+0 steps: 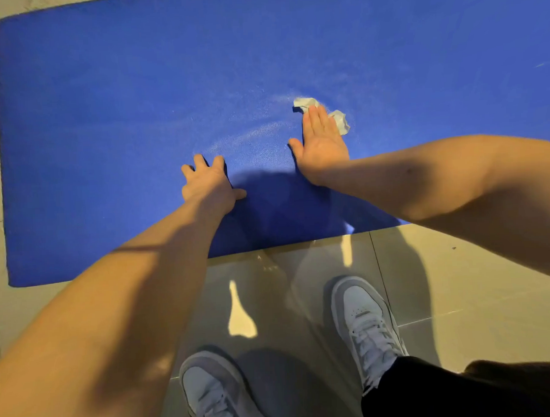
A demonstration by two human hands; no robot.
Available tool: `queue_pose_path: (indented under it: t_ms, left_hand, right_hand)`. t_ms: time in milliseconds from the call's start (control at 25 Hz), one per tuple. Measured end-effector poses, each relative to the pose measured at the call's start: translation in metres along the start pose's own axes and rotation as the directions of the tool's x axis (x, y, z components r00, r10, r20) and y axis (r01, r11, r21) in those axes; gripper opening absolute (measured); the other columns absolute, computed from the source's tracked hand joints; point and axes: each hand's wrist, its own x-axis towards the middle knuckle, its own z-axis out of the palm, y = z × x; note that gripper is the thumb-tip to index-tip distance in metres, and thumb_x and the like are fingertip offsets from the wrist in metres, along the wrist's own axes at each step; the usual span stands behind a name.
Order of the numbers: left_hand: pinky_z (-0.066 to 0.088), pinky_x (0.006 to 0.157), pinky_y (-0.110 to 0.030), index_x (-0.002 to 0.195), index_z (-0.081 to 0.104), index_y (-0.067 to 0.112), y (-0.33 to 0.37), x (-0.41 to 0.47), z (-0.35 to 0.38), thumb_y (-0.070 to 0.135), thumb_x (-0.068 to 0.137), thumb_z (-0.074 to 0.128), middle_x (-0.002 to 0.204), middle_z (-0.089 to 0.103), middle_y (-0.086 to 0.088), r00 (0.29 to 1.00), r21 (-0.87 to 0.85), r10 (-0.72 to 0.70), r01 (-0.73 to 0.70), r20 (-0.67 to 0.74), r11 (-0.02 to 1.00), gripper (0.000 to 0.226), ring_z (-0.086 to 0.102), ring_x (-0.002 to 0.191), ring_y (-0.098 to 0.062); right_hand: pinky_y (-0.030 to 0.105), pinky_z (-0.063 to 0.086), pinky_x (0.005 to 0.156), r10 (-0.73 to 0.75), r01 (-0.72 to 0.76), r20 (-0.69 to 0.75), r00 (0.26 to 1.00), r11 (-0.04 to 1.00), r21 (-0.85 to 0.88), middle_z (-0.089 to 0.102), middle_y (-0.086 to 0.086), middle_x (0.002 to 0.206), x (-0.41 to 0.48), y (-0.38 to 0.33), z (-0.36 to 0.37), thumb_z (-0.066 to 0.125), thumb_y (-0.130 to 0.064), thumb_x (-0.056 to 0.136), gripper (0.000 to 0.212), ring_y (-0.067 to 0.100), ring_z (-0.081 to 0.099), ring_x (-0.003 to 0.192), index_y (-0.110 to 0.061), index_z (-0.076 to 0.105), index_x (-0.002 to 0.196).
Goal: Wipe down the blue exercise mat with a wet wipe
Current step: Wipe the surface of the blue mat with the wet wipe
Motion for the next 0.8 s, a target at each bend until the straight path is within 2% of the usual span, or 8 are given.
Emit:
queue_pose_path:
  t_ms: [80,160,240,360,440,560,680,800]
  left_hand:
    - [0.036,0.071,-0.039,0.131,0.046,0.019,0.004,0.006,-0.008,0.050,0.087,0.073,0.142,0.033,-0.007,0.999,-0.015,-0.032,0.032,-0.030,0.999,0.060,0.033,0.129,-0.031]
    - [0.038,0.073,-0.039,0.135,0.047,0.015,0.004,0.013,-0.012,0.047,0.089,0.073,0.142,0.035,-0.008,0.995,-0.018,-0.046,0.045,-0.090,0.999,0.062,0.034,0.131,-0.031]
    - [0.045,0.081,-0.044,0.144,0.039,0.015,-0.001,0.025,-0.012,0.047,0.087,0.075,0.153,0.026,-0.009,0.993,-0.024,-0.009,0.006,-0.116,1.000,0.074,0.024,0.140,-0.032]
    - [0.044,0.102,-0.056,0.159,0.016,0.028,-0.011,0.034,-0.011,0.049,0.088,0.073,0.166,0.003,-0.003,0.999,-0.014,0.022,-0.022,-0.028,1.000,0.094,0.003,0.151,-0.032]
    - [0.046,0.097,-0.054,0.161,0.008,0.033,-0.011,0.033,-0.012,0.051,0.091,0.069,0.167,-0.003,0.001,1.000,0.016,0.006,-0.006,-0.002,1.000,0.095,-0.001,0.152,-0.031]
    - [0.045,0.081,-0.049,0.161,0.007,0.034,-0.008,0.030,-0.015,0.051,0.092,0.068,0.167,-0.005,0.002,1.000,0.038,-0.020,0.020,-0.014,0.999,0.094,-0.001,0.152,-0.032]
    - [0.042,0.076,-0.047,0.160,0.006,0.034,-0.004,0.030,-0.015,0.048,0.093,0.068,0.167,-0.007,0.001,0.999,0.049,-0.032,0.032,-0.006,0.998,0.093,-0.001,0.152,-0.033]
    - [0.044,0.080,-0.048,0.160,0.006,0.034,-0.002,0.029,-0.013,0.046,0.093,0.069,0.166,-0.008,0.001,0.999,0.041,-0.043,0.043,-0.004,0.998,0.093,-0.001,0.152,-0.032]
  right_hand:
    - [0.042,0.021,0.119,0.009,-0.006,-0.045,0.999,0.998,0.065,0.026,0.008,0.154,-0.003,-0.022,0.003,0.034,-0.051,0.093,0.070,0.026,0.023,0.144,-0.007,0.031,0.148]
    - [0.042,0.029,0.114,-0.178,0.185,-0.097,0.979,0.980,0.077,0.033,0.006,0.145,-0.012,-0.049,0.008,0.043,-0.046,0.090,0.063,0.024,0.034,0.134,-0.006,0.040,0.140]
    - [0.040,0.034,0.109,-0.390,0.393,-0.077,0.918,0.919,0.032,0.038,0.006,0.140,-0.022,-0.074,0.016,0.041,-0.046,0.093,0.059,0.024,0.038,0.125,-0.007,0.042,0.137]
    - [0.040,0.038,0.104,-0.537,0.535,0.016,0.843,0.842,0.060,0.038,0.001,0.141,-0.023,-0.078,0.012,0.033,-0.047,0.092,0.059,0.022,0.040,0.122,-0.014,0.039,0.141]
    - [0.036,0.037,0.102,-0.576,0.575,-0.011,0.818,0.816,0.062,0.034,-0.006,0.142,-0.014,-0.051,0.000,0.046,-0.039,0.091,0.056,0.020,0.039,0.119,-0.020,0.034,0.142]
    - [0.040,0.033,0.109,-0.352,0.355,-0.046,0.935,0.933,0.064,0.023,-0.005,0.149,0.002,0.003,-0.020,0.049,-0.043,0.094,0.063,0.024,0.030,0.130,-0.023,0.022,0.148]
    - [0.046,0.012,0.122,-0.131,0.131,0.022,0.991,0.991,0.009,0.010,0.005,0.162,0.016,0.014,-0.019,0.036,-0.053,0.096,0.074,0.028,0.008,0.147,-0.012,0.013,0.154]
    - [0.040,0.022,0.118,-0.106,0.119,-0.087,0.991,0.980,0.158,0.015,-0.003,0.158,0.016,-0.022,-0.011,0.045,-0.054,0.087,0.078,0.025,0.022,0.144,-0.014,0.023,0.151]
